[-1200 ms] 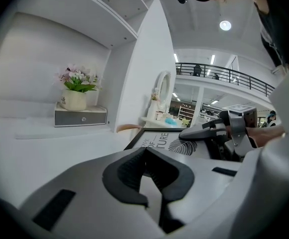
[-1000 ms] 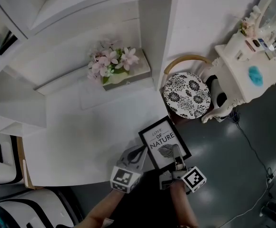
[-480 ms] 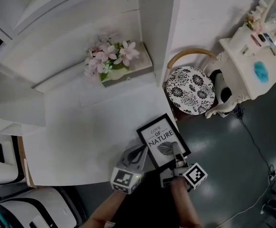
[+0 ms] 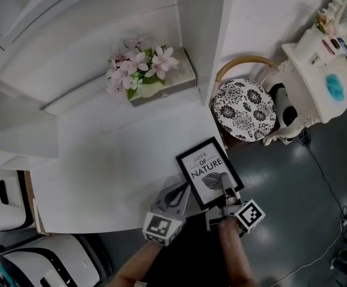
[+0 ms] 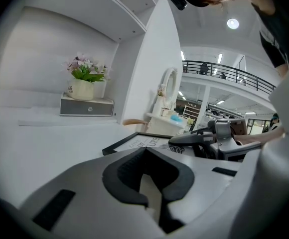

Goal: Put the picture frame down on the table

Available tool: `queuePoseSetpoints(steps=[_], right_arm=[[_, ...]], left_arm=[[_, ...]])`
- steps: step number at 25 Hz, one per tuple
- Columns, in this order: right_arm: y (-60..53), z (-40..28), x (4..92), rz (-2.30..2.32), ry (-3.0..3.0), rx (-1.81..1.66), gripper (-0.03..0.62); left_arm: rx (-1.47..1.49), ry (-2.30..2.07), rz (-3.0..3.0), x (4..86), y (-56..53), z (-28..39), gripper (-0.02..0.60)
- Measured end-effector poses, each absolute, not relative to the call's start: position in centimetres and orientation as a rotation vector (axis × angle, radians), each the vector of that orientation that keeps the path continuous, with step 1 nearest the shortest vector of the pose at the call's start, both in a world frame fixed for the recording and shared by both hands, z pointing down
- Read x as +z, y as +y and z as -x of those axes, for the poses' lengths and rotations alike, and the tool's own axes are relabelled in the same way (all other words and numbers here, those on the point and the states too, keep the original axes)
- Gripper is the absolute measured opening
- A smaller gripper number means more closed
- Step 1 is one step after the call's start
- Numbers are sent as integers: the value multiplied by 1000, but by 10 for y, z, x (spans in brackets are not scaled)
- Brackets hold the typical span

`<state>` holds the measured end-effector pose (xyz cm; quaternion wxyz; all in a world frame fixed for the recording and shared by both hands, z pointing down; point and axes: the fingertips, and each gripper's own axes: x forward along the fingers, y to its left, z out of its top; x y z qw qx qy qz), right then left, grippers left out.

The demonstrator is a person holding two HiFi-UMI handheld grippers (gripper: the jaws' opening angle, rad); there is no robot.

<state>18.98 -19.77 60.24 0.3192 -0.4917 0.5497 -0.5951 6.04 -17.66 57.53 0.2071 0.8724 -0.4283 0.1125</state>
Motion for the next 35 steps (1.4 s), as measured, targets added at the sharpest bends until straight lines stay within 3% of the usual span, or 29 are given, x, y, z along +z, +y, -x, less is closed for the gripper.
queuePoseSetpoints(steps=[35], right_arm=[[-202, -184, 622, 1395, 1357, -1631, 23]], left_arm=[[353, -1127, -2449, 584, -164, -59, 12]])
